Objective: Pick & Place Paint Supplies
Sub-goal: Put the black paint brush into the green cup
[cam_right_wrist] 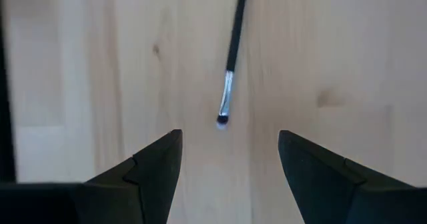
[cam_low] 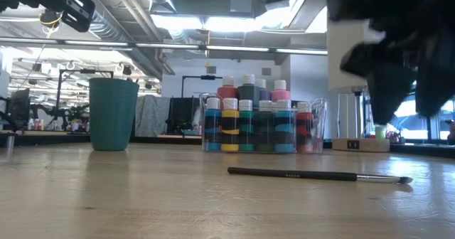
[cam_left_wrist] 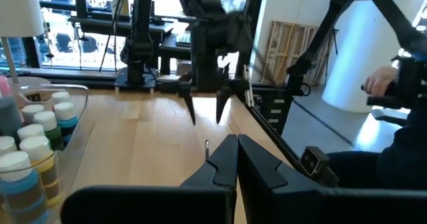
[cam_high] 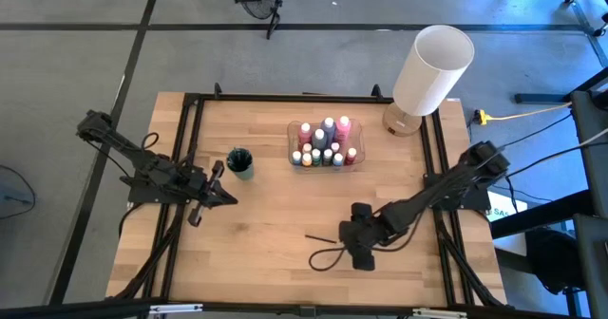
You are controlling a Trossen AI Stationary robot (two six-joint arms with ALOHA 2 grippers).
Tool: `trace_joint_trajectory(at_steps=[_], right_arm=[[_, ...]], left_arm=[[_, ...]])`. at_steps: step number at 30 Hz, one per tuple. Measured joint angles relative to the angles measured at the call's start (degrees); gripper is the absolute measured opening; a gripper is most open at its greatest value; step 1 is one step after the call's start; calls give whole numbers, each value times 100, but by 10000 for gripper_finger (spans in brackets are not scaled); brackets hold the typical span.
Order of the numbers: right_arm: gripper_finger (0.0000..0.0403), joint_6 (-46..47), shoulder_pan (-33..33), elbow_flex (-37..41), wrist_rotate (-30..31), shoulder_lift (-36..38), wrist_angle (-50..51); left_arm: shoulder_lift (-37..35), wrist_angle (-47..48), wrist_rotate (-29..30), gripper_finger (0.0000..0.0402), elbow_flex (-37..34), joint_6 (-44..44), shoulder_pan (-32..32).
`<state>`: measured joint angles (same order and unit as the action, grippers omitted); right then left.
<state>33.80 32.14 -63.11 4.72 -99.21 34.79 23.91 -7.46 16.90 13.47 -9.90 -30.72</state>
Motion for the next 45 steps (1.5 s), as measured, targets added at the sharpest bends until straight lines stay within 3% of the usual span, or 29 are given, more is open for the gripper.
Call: trace_joint_trajectory(at_steps=[10, 24, 45], right_arm=[[252, 123, -114, 0, -646, -582, -508], [252, -14, -74, 2, -195, -707, -394], [252, -99, -267, -2, -226, -806, -457]], left_arm=[[663, -414, 25, 2, 1, -59, 0], [1429, -1281, -160, 2, 7, -91, 0], [1553, -1379, -199, 2, 7, -75, 0]])
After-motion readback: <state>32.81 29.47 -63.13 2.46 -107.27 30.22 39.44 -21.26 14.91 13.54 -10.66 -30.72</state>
